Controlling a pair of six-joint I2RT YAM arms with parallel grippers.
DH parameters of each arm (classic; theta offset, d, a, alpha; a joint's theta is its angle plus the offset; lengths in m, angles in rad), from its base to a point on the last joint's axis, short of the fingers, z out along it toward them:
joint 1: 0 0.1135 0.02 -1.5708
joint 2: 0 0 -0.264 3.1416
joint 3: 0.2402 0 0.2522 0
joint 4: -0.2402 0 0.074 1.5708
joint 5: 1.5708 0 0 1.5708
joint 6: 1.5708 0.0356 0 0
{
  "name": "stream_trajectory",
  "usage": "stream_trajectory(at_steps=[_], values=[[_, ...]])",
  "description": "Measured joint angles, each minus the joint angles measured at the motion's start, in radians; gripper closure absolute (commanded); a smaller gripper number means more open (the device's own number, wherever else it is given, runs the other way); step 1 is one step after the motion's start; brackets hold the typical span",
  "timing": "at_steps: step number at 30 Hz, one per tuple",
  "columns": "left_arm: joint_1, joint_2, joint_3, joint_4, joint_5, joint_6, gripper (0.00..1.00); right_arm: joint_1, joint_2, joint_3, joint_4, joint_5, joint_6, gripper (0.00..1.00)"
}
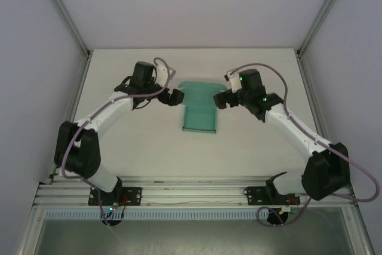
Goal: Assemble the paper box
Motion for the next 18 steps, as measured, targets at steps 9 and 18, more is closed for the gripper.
stream_trajectory(at_steps=[9,18], values=[[0.0,0.283,0.32,-0.256,0.078,0.224,0.3,-0.05,0.31,0.304,-0.223,-0.176,-0.267,0.24],[-0.003,0.304,0.354,-0.348,0.098,0.3,0.62,-0.062,0.417,0.367,-0.339,-0.185,-0.336,0.69]])
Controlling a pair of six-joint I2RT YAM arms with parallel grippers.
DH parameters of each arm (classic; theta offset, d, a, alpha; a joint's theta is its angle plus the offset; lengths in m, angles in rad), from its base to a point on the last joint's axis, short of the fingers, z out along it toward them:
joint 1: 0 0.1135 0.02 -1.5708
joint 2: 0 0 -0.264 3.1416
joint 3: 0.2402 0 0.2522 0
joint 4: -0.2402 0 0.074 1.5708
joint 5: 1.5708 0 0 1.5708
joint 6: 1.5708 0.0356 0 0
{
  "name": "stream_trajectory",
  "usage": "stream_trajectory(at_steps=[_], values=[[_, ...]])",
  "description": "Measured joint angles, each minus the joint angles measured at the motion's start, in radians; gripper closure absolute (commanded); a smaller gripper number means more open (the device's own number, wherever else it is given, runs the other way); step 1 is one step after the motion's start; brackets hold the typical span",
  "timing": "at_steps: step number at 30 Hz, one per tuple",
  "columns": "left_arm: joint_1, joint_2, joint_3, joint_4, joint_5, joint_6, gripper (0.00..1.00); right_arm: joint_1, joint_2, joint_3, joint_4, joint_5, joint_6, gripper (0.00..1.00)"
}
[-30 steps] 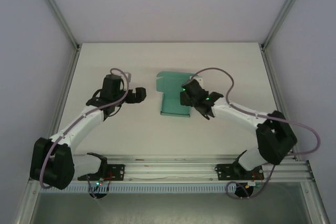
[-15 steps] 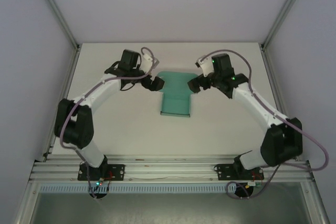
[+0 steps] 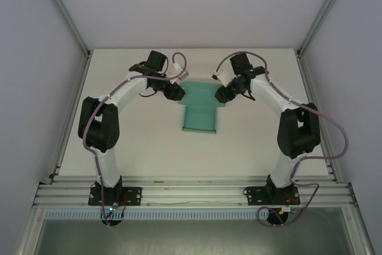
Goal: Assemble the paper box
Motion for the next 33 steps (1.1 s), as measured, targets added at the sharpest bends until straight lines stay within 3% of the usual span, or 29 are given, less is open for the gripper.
stream_trajectory(at_steps=[5,9,19,26,33], values=[[-0.018,0.0,0.007,-0.006,0.001,0.014,0.72,0.0,0.0,0.007,-0.021,0.003,-0.001,0.73],[-0.036,0.002,0.007,-0.008,-0.005,0.021,0.84,0.0,0.0,0.007,-0.025,0.007,-0.003,0.84],[-0.053,0.004,0.007,0.004,-0.077,-0.022,0.96,0.0,0.0,0.007,-0.021,0.005,0.029,0.93],[-0.081,-0.011,-0.009,0.093,-0.193,-0.179,0.96,0.004,-0.041,-0.05,0.072,0.045,0.159,0.95],[-0.119,-0.063,-0.061,0.237,-0.314,-0.42,0.96,0.057,-0.156,-0.187,0.286,0.209,0.424,0.94]])
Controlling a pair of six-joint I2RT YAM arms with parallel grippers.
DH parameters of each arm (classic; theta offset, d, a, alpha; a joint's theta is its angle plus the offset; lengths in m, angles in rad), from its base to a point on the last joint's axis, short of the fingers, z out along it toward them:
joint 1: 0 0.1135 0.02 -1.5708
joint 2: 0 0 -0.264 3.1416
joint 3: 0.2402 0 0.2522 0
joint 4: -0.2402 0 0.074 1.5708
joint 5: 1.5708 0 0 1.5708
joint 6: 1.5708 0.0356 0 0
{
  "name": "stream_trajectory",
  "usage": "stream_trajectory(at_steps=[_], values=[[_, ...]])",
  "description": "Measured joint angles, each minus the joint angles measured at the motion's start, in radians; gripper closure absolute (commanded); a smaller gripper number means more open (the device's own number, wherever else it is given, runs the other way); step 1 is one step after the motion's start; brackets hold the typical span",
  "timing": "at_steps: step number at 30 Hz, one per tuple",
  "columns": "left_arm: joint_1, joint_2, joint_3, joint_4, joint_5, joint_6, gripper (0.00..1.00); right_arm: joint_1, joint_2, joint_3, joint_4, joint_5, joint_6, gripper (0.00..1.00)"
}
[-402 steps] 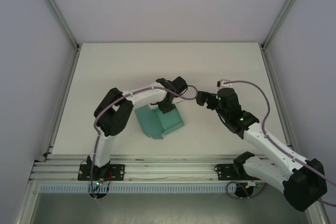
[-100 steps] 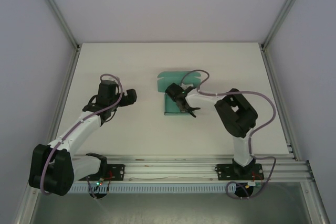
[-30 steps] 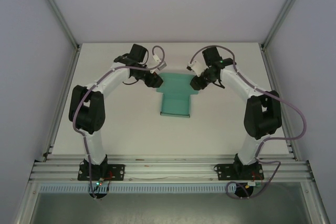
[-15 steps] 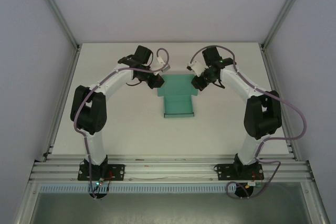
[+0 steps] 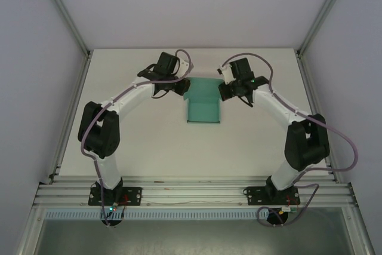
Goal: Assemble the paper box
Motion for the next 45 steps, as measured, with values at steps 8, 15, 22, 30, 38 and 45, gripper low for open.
stream_trajectory(at_steps=[8,15,22,30,38,45], values=[[-0.016,-0.008,-0.077,0.152,-0.097,-0.296,0.95,0.094,-0.008,-0.086,0.183,0.209,0.31,0.96],[-0.044,-0.006,-0.092,0.236,-0.148,-0.454,0.95,0.117,-0.001,-0.119,0.31,0.33,0.507,0.99],[-0.062,0.031,-0.148,0.338,-0.204,-0.584,0.95,0.146,0.051,-0.156,0.391,0.398,0.587,1.0],[-0.08,0.064,-0.185,0.418,-0.235,-0.613,0.95,0.166,0.064,-0.247,0.489,0.449,0.598,1.0],[-0.108,-0.003,-0.356,0.531,-0.219,-0.6,0.76,0.197,0.025,-0.399,0.648,0.491,0.555,1.0],[-0.125,-0.057,-0.411,0.517,-0.171,-0.601,0.4,0.232,-0.021,-0.512,0.762,0.533,0.485,1.0]])
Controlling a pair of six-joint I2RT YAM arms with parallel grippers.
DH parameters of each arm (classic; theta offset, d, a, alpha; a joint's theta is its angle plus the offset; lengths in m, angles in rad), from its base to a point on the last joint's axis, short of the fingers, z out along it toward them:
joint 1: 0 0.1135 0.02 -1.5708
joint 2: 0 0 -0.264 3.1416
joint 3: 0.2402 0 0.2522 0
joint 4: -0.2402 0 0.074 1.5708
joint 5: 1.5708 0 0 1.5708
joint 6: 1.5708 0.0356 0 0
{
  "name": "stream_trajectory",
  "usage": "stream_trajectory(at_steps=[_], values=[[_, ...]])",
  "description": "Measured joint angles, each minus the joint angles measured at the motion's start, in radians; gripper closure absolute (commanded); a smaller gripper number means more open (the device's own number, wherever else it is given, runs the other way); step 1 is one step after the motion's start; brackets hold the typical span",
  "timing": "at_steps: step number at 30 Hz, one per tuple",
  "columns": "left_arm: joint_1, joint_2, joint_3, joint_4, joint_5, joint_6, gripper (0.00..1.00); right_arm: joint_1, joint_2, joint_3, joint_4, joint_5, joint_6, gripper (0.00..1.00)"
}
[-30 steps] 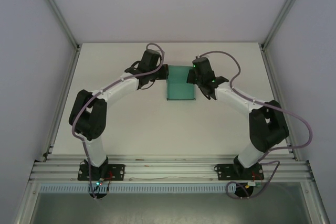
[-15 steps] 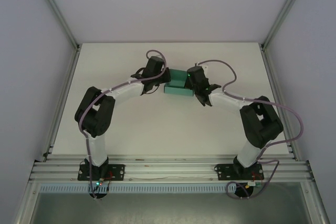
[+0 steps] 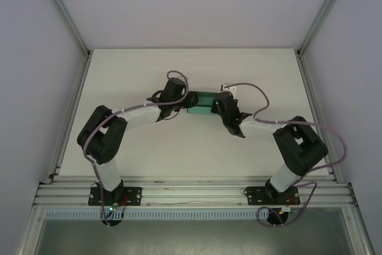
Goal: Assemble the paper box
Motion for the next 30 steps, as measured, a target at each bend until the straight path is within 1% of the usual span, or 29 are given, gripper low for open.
stream_trajectory(at_steps=[1,3,5,7,10,14,18,21,25,27,28,30], values=[[0.0,-0.014,-0.001,-0.007,0.006,-0.001,0.33,0.005,-0.008,-0.011,0.006,0.003,-0.008,1.0],[0.0,-0.043,-0.004,-0.026,0.015,0.011,0.26,0.011,-0.018,-0.027,0.015,0.005,-0.019,1.0],[0.0,-0.079,-0.006,-0.053,0.019,0.023,0.16,0.013,-0.021,-0.04,0.032,0.007,-0.028,1.0],[0.0,-0.114,-0.006,-0.078,0.02,0.032,0.0,0.016,-0.021,-0.05,0.05,0.012,-0.036,1.0],[0.0,-0.165,-0.007,-0.124,0.007,0.042,0.0,0.026,-0.021,-0.061,0.068,0.025,-0.046,1.0],[0.0,-0.222,-0.006,-0.194,-0.077,0.042,0.0,0.037,-0.021,-0.076,0.09,0.042,-0.054,1.0],[0.019,-0.228,0.032,-0.274,-0.142,0.014,0.0,0.058,-0.019,-0.077,0.09,0.072,-0.062,1.0],[0.056,-0.202,0.074,-0.293,-0.129,-0.014,0.0,0.082,-0.017,-0.077,0.089,0.098,-0.069,1.0],[0.09,-0.084,0.156,-0.296,-0.069,-0.032,0.01,0.1,-0.01,-0.077,0.094,0.121,-0.069,1.0],[0.09,-0.018,0.179,-0.296,-0.03,-0.035,0.06,0.101,-0.008,-0.077,0.098,0.126,-0.069,1.0],[0.09,0.008,0.18,-0.296,-0.008,-0.039,0.1,0.102,-0.008,-0.077,0.098,0.129,-0.068,1.0],[0.09,0.045,0.174,-0.298,0.032,-0.051,0.13,0.106,-0.005,-0.077,0.101,0.135,-0.068,1.0]])
